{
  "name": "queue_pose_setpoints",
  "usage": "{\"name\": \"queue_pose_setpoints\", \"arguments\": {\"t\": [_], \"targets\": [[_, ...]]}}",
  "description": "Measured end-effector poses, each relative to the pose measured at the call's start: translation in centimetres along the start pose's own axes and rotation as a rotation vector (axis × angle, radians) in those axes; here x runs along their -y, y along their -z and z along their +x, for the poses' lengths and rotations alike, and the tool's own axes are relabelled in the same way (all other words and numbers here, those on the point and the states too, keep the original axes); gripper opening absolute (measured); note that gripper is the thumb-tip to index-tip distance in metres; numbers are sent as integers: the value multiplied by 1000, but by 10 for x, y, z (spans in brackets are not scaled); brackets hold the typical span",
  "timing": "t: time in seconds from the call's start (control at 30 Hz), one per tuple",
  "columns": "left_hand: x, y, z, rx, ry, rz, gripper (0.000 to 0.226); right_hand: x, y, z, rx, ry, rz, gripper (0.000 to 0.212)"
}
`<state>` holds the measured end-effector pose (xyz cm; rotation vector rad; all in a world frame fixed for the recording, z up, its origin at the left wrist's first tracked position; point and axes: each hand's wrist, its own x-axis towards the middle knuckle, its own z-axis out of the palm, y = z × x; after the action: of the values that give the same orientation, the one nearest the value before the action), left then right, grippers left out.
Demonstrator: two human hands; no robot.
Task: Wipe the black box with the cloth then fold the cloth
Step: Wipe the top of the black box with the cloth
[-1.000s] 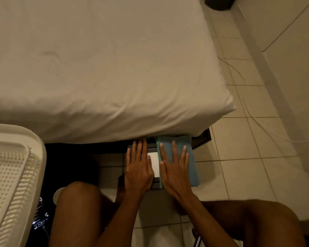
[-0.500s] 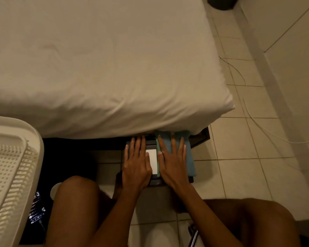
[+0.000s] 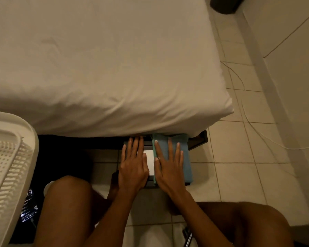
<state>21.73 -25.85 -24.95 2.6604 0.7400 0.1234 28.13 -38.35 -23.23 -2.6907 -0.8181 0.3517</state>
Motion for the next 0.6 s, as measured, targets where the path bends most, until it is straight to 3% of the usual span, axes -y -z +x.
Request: {"name": "queue_pose_setpoints", "arguments": {"t": [0.37, 0.43, 0.6], "targets": [[-2, 1, -1, -1, 25, 5, 56, -6, 9, 16, -6, -33, -18, 57], [-3, 2, 0, 2, 20, -8, 56, -18, 14, 26, -23, -114, -21, 58], [-3, 3, -1, -6, 29, -15, 56, -2, -3, -23, -65, -173, -10, 61]]}}
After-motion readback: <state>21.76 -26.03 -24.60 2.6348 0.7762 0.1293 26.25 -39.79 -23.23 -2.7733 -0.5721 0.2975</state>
